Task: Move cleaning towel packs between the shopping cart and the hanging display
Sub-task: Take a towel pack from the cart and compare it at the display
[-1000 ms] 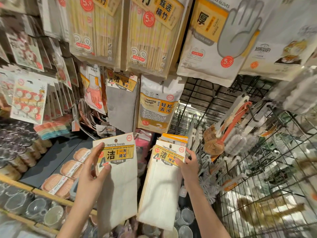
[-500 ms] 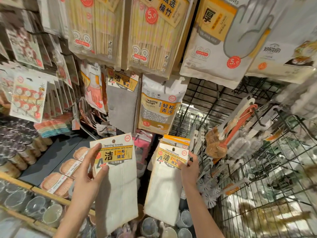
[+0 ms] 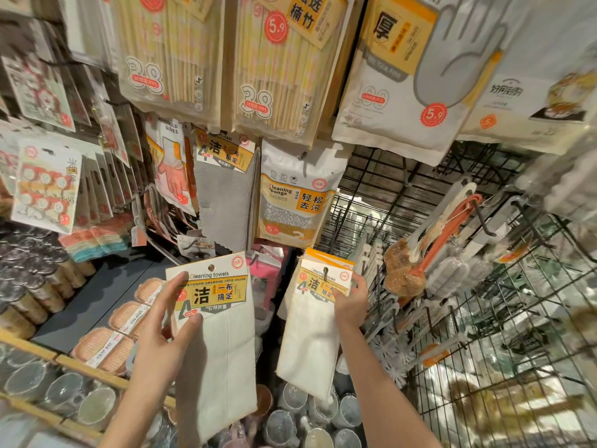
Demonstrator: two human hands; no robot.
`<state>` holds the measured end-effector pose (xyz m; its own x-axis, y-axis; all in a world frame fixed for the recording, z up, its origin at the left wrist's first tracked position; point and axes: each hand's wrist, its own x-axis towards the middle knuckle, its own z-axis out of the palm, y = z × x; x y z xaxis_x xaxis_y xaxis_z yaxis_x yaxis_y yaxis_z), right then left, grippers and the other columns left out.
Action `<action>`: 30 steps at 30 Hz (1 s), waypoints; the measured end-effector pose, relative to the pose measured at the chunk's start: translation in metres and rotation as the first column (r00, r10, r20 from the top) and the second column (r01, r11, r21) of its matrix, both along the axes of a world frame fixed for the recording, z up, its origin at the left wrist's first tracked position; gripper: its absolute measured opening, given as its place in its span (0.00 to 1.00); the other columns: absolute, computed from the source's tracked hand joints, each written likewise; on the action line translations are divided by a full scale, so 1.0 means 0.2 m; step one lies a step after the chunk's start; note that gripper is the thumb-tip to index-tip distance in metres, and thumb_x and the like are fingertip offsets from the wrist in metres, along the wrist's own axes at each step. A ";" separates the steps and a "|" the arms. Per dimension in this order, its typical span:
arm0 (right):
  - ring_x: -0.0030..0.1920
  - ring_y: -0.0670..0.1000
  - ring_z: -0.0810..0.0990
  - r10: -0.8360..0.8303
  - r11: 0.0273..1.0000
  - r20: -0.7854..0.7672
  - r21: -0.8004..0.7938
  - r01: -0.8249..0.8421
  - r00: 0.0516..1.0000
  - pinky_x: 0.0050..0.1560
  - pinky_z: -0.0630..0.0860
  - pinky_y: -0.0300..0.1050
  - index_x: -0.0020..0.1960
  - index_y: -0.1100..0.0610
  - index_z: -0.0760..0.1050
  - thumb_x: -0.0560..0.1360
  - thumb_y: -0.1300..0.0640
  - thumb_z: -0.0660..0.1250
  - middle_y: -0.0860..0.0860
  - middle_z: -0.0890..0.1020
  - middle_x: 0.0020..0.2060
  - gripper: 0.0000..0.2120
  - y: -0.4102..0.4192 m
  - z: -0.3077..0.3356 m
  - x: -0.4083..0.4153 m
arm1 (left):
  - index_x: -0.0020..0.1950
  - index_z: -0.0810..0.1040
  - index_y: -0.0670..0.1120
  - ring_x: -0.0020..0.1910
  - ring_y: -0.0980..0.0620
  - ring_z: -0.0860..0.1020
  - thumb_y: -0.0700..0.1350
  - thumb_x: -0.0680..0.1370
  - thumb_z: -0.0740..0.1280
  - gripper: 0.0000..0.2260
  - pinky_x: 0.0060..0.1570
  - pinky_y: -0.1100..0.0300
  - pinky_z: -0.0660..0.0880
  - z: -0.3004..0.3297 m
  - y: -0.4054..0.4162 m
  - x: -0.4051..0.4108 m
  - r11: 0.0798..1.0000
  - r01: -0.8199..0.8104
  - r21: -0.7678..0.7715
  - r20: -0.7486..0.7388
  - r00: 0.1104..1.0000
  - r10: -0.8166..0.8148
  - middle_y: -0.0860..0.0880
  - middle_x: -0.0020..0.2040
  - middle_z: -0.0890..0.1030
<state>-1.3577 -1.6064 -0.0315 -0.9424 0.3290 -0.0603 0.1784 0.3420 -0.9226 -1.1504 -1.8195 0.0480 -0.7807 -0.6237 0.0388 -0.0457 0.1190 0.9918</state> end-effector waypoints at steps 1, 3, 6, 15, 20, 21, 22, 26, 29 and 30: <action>0.41 0.52 0.77 -0.008 1.000 0.004 0.009 0.008 1.000 0.38 0.69 0.43 0.60 0.55 0.71 0.71 0.68 0.68 0.50 0.81 0.44 0.20 -0.01 0.00 -0.02 | 0.62 0.69 0.67 0.61 0.72 0.68 0.34 0.75 0.66 0.28 0.66 0.43 0.67 0.00 0.00 0.00 1.000 -0.002 -0.001 -0.005 1.000 0.002 0.71 0.61 0.70; 0.44 0.53 0.78 -0.005 1.000 0.005 0.030 0.005 1.000 0.39 0.70 0.43 0.60 0.54 0.71 0.71 0.67 0.69 0.51 0.82 0.48 0.20 -0.01 -0.02 -0.05 | 0.62 0.69 0.67 0.60 0.76 0.67 0.34 0.75 0.66 0.29 0.65 0.46 0.67 0.00 0.00 0.01 1.000 -0.005 0.000 -0.018 1.000 0.005 0.71 0.61 0.70; 0.51 0.55 0.79 0.003 0.998 0.003 0.056 -0.003 1.000 0.43 0.71 0.43 0.60 0.52 0.70 0.72 0.68 0.68 0.53 0.79 0.56 0.21 -0.01 -0.03 -0.08 | 0.62 0.69 0.66 0.60 0.77 0.66 0.33 0.76 0.65 0.28 0.65 0.49 0.66 0.00 0.00 0.01 1.000 0.009 -0.012 -0.026 1.000 -0.009 0.75 0.60 0.70; 0.51 0.55 0.74 0.001 1.000 -0.103 0.023 0.002 0.995 0.48 0.65 0.36 0.62 0.63 0.71 0.73 0.72 0.64 0.61 0.66 0.64 0.19 0.01 0.06 0.05 | 0.69 0.68 0.59 0.60 0.76 0.66 0.35 0.76 0.66 0.26 0.65 0.52 0.68 -0.01 0.01 0.02 0.998 0.048 -0.042 -0.025 0.998 -0.049 0.64 0.66 0.70; 0.55 0.52 0.73 0.154 0.976 -0.131 -0.136 -0.172 0.979 0.56 0.69 0.42 0.59 0.60 0.71 0.75 0.66 0.67 0.58 0.69 0.61 0.14 -0.02 0.17 0.23 | 0.69 0.68 0.58 0.60 0.77 0.66 0.35 0.76 0.66 0.26 0.61 0.58 0.68 -0.01 0.04 0.02 0.996 0.078 -0.039 -0.037 0.996 -0.079 0.71 0.63 0.68; 0.57 0.54 0.74 0.222 0.958 -0.131 -0.158 -0.241 0.966 0.58 0.71 0.45 0.57 0.58 0.71 0.75 0.64 0.67 0.55 0.72 0.59 0.12 -0.04 0.20 0.27 | 0.69 0.68 0.58 0.60 0.77 0.66 0.35 0.76 0.66 0.27 0.61 0.59 0.68 0.00 0.04 0.01 0.996 0.083 -0.035 -0.042 0.996 -0.085 0.73 0.62 0.69; 0.57 0.54 0.75 0.298 0.932 -0.134 -0.172 -0.319 0.945 0.59 0.72 0.46 0.55 0.56 0.72 0.75 0.63 0.67 0.53 0.74 0.56 0.11 -0.06 0.24 0.31 | 0.68 0.68 0.58 0.60 0.77 0.66 0.34 0.76 0.66 0.27 0.60 0.61 0.67 0.00 0.05 0.01 0.996 0.090 -0.029 -0.046 0.995 -0.091 0.75 0.60 0.69; 0.51 0.37 0.77 0.587 0.770 -0.158 -0.192 -0.608 0.794 0.54 0.72 0.30 0.57 0.57 0.73 0.75 0.64 0.66 0.49 0.77 0.53 0.11 -0.14 0.39 0.47 | 0.67 0.67 0.59 0.56 0.81 0.66 0.34 0.76 0.66 0.26 0.52 0.72 0.67 0.01 0.09 0.00 0.993 0.113 -0.015 -0.067 0.991 -0.114 0.75 0.59 0.69; 0.51 0.37 0.78 0.673 0.693 -0.112 -0.249 -0.676 0.731 0.48 0.74 0.29 0.61 0.51 0.69 0.75 0.62 0.67 0.44 0.76 0.53 0.17 -0.18 0.45 0.53 | 0.66 0.68 0.57 0.57 0.79 0.67 0.32 0.75 0.66 0.26 0.49 0.81 0.66 0.01 0.11 0.00 0.990 0.134 -0.044 -0.118 0.983 -0.138 0.76 0.58 0.70; 0.51 0.40 0.79 0.684 0.682 -0.096 -0.265 -0.681 0.723 0.48 0.75 0.31 0.60 0.47 0.68 0.75 0.62 0.68 0.44 0.76 0.53 0.19 -0.19 0.46 0.54 | 0.65 0.68 0.57 0.57 0.79 0.67 0.31 0.75 0.66 0.26 0.50 0.82 0.65 0.00 0.11 0.00 0.988 0.145 -0.044 -0.127 0.981 -0.150 0.78 0.57 0.71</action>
